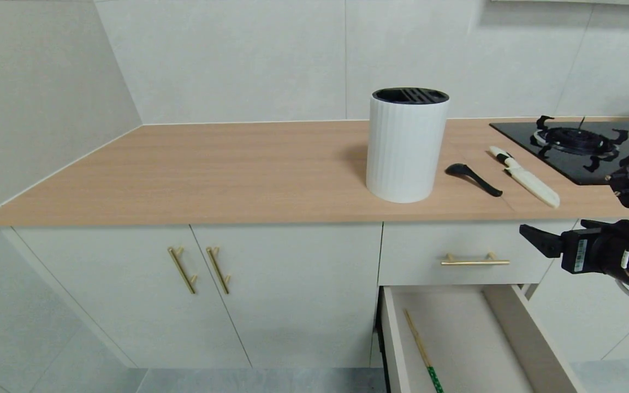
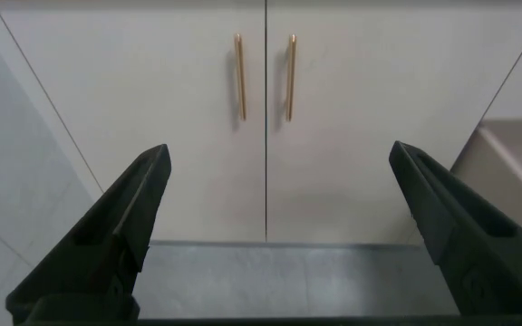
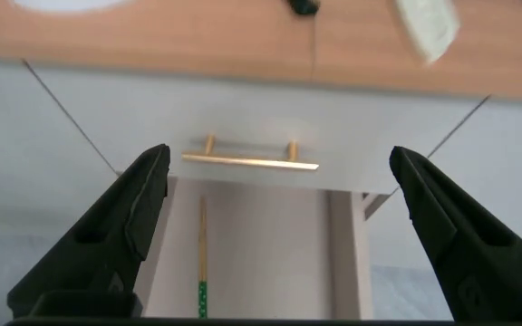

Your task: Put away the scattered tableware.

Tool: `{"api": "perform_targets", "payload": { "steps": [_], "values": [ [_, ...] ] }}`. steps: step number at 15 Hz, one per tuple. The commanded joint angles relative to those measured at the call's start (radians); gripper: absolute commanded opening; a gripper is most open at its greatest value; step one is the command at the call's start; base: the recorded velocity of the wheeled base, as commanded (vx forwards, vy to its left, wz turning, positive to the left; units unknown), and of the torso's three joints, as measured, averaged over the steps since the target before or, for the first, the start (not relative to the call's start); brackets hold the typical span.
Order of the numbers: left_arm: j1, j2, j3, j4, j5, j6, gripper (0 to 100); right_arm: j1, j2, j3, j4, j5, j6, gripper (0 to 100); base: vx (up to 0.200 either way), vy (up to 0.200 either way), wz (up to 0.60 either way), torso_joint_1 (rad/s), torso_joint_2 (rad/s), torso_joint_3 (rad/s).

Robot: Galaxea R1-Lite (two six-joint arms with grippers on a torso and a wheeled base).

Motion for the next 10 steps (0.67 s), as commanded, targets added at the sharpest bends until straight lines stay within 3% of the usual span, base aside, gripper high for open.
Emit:
{"api": "perform_targets", "payload": {
  "steps": [1, 6, 10],
  "values": [
    [0.0, 0.001, 0.0, 0.0, 0.0, 0.0, 100, 0.001, 0.005, 0.002, 0.0, 0.0, 0.0, 100, 0.0, 0.0, 0.0, 0.217, -0.49, -0.271],
    [0.0, 0.001, 0.0, 0.0, 0.0, 0.0, 100, 0.0, 0.014, 0.003, -0.001, 0.002, 0.0, 100, 0.0, 0.0, 0.0, 0.222, -0.51, -0.288],
    [0.0, 0.001, 0.0, 0.0, 0.0, 0.0, 100, -0.002, 0.023, -0.02, -0.003, 0.011, 0.0, 100, 0.0, 0.0, 0.0, 0.082, -0.18, -0.101]
  ]
}}
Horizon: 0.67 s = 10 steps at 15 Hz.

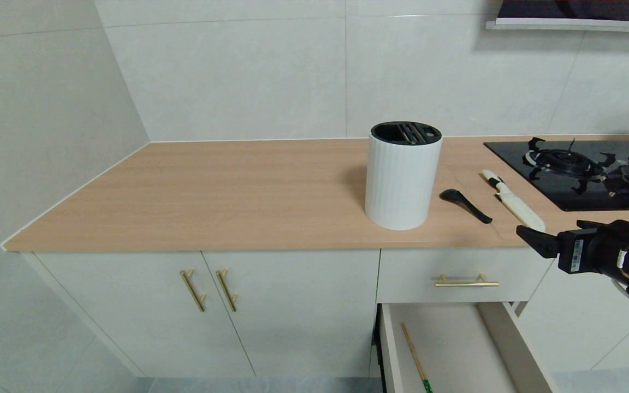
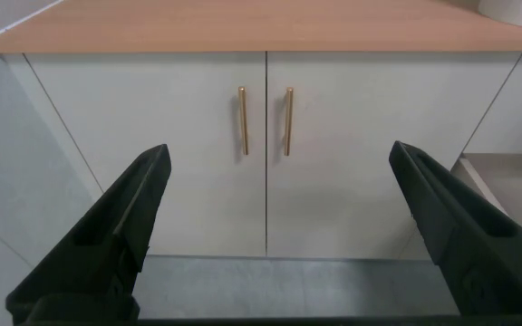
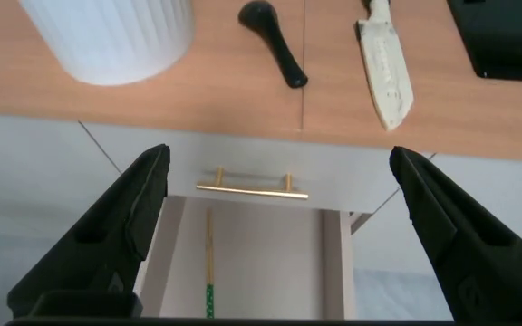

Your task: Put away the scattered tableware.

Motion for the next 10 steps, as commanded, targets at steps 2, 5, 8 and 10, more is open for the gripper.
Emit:
{"api": "perform_targets", "payload": {
  "steps": [2, 5, 8, 10],
  "values": [
    [0.0, 0.001, 0.0, 0.0, 0.0, 0.0, 100, -0.007, 0.032, -0.052, 0.001, 0.001, 0.0, 100, 0.0, 0.0, 0.0, 0.0, 0.0, 0.0],
    [0.0, 0.001, 0.0, 0.0, 0.0, 0.0, 100, -0.005, 0.134, -0.23, 0.053, 0.031, 0.001, 100, 0.0, 0.0, 0.0, 0.0, 0.0, 0.0],
    [0.0, 0.001, 0.0, 0.0, 0.0, 0.0, 100, -0.005, 0.233, -0.388, 0.164, 0.1, 0.004, 100, 0.0, 0.0, 0.0, 0.0, 0.0, 0.0],
    [0.0, 0.001, 0.0, 0.0, 0.0, 0.0, 100, -0.007, 0.304, -0.479, 0.179, 0.105, 0.004, 100, 0.0, 0.0, 0.0, 0.0, 0.0, 0.0]
  ]
}}
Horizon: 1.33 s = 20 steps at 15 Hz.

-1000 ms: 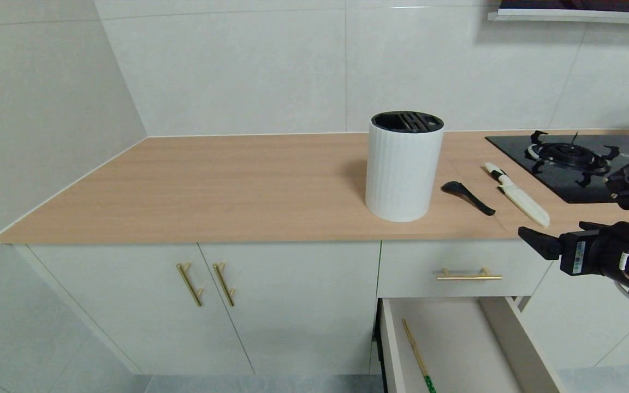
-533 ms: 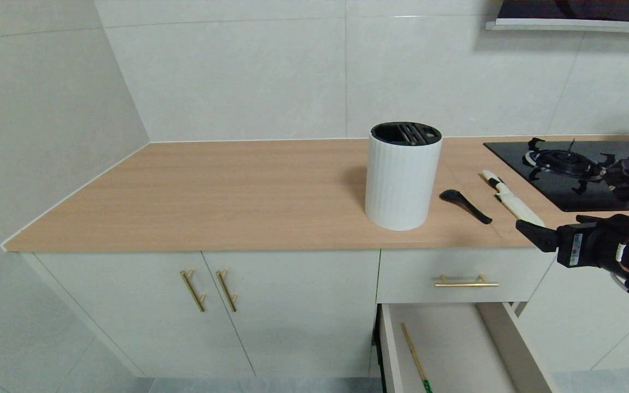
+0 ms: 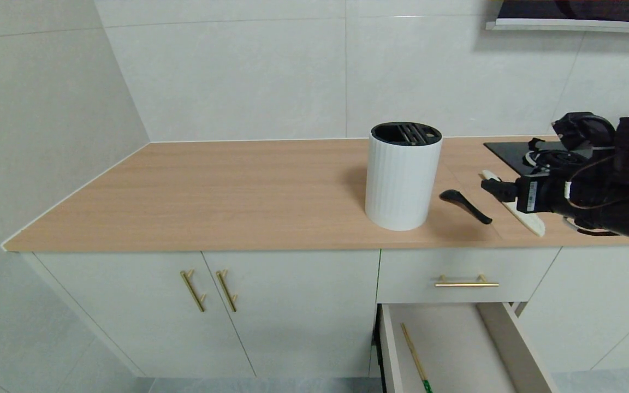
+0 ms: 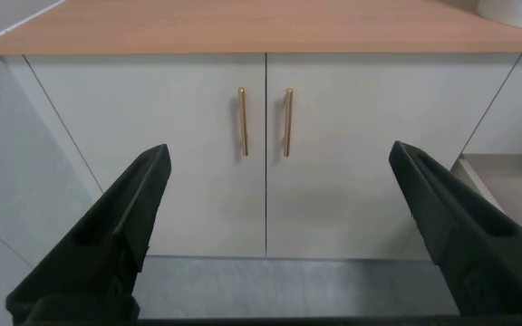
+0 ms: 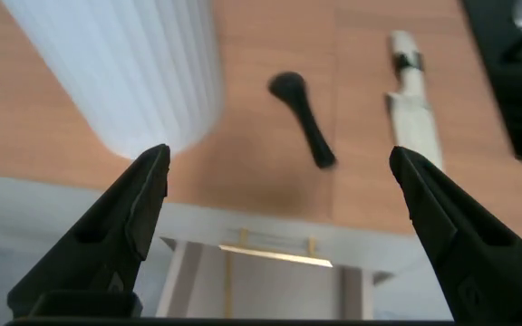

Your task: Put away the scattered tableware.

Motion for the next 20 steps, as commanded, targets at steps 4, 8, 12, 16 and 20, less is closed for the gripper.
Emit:
{"api": "perform_targets", "payload": {
  "steps": [4, 8, 12, 16, 20],
  "values": [
    [0.0, 0.0, 0.0, 0.0, 0.0, -0.001, 100, -0.081, 0.13, -0.102, 0.09, 0.157, -0.008, 100, 0.0, 0.0, 0.0, 0.0, 0.0, 0.0],
    [0.0, 0.0, 0.0, 0.0, 0.0, -0.001, 100, -0.16, 0.187, -0.148, 0.098, 0.274, -0.016, 100, 0.0, 0.0, 0.0, 0.0, 0.0, 0.0],
    [0.0, 0.0, 0.0, 0.0, 0.0, -0.001, 100, -0.153, 0.354, -0.145, -0.088, 0.171, -0.062, 100, 0.0, 0.0, 0.0, 0.0, 0.0, 0.0],
    [0.0, 0.0, 0.0, 0.0, 0.0, -0.001, 100, -0.159, 0.478, -0.165, -0.18, 0.172, -0.068, 100, 0.0, 0.0, 0.0, 0.0, 0.0, 0.0],
    [0.0, 0.0, 0.0, 0.0, 0.0, -0.001, 100, -0.159, 0.5, -0.18, -0.18, 0.172, -0.068, 100, 0.0, 0.0, 0.0, 0.0, 0.0, 0.0]
  ]
}}
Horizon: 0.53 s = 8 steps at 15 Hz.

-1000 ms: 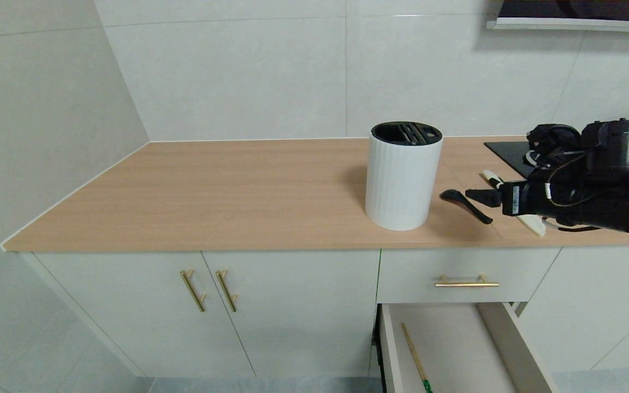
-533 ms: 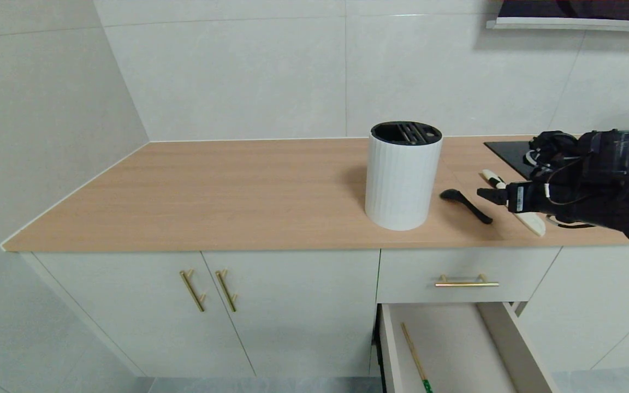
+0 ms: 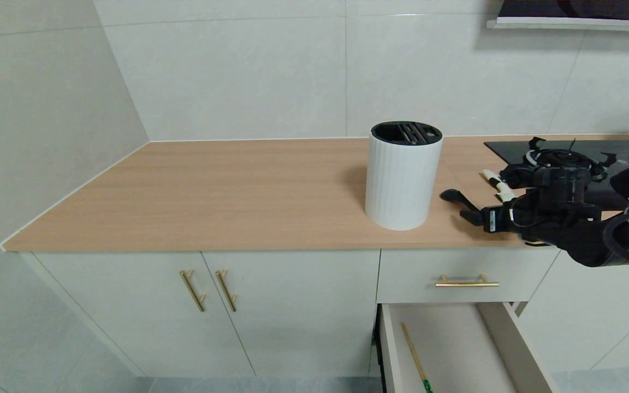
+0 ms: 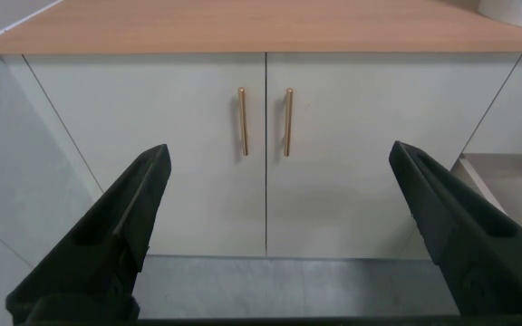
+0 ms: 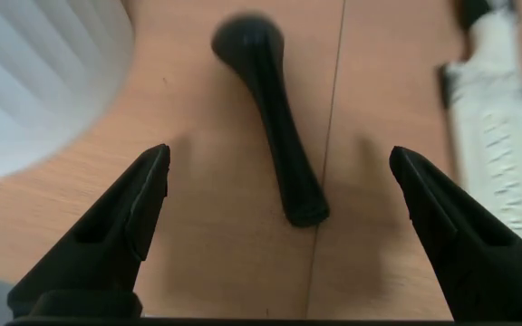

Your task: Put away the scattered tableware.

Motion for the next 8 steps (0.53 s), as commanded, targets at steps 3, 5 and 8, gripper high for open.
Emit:
{"api": "perform_targets", "payload": {
  "steps": [3, 5, 8],
  "values": [
    [0.0, 0.0, 0.0, 0.0, 0.001, 0.0, 100, -0.001, 0.034, -0.017, -0.002, -0.001, 0.001, 100, 0.0, 0.0, 0.0, 0.0, 0.0, 0.0],
    [0.0, 0.0, 0.0, 0.0, 0.001, 0.0, 100, -0.004, 0.037, -0.031, -0.002, 0.001, 0.001, 100, 0.0, 0.0, 0.0, 0.0, 0.0, 0.0],
    [0.0, 0.0, 0.0, 0.0, 0.001, 0.0, 100, -0.011, 0.046, -0.043, -0.002, 0.001, 0.003, 100, 0.0, 0.0, 0.0, 0.0, 0.0, 0.0]
  ]
}}
